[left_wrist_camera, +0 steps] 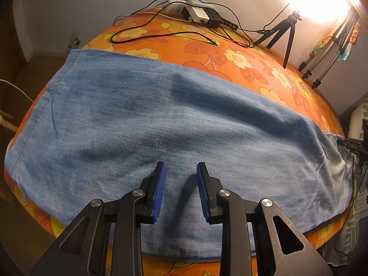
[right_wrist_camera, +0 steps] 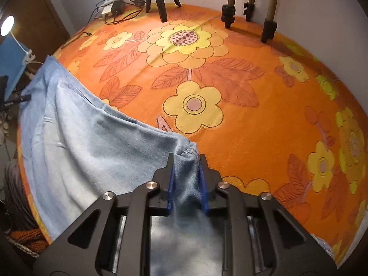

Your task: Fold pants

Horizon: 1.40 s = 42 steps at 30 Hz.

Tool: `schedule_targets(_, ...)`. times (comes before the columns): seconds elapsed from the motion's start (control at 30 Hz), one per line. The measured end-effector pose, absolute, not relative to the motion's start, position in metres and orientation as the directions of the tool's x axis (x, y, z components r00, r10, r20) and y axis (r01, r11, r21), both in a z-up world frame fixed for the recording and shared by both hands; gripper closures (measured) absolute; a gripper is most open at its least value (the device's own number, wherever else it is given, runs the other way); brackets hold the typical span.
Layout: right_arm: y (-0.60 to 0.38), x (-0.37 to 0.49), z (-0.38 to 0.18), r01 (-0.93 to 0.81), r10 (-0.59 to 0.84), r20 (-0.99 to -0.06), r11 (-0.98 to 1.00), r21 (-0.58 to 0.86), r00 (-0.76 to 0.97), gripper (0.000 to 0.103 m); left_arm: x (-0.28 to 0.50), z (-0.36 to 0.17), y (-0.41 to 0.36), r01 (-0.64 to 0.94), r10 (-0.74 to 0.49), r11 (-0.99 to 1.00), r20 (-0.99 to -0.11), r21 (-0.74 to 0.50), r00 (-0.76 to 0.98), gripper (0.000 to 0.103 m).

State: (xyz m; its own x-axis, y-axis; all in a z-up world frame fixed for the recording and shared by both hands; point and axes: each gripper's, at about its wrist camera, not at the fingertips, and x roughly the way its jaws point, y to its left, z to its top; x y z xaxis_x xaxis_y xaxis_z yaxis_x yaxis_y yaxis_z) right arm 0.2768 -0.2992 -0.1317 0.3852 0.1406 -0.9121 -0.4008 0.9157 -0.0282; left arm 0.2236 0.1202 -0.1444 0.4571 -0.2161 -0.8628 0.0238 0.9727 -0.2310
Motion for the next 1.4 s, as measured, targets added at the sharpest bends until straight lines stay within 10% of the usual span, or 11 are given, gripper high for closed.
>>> schedule_targets(0.37,-0.301,0.292,-0.136,-0.361,0.023,-0.902,0.921,-0.148,0.430,0.092,0.222,-0.145,0.118,0.032,-0.202,0.977,-0.860,-0.213,0.468,0.077)
schedule_targets(1.0,-0.529,0.133,-0.079,0.282,-0.082,-0.814,0.954,0.103,0.574,0.051,0.224,-0.145,0.118,0.033,-0.197,0.978,-0.866,-0.205,0.460,0.077)
schedule_targets(1.4,-0.560,0.184,-0.131,0.292,0.033,-0.829,0.928,0.234,0.558,0.038,0.226,-0.144,0.113,0.021,-0.164,0.985,-0.878,-0.173,0.450,0.077)
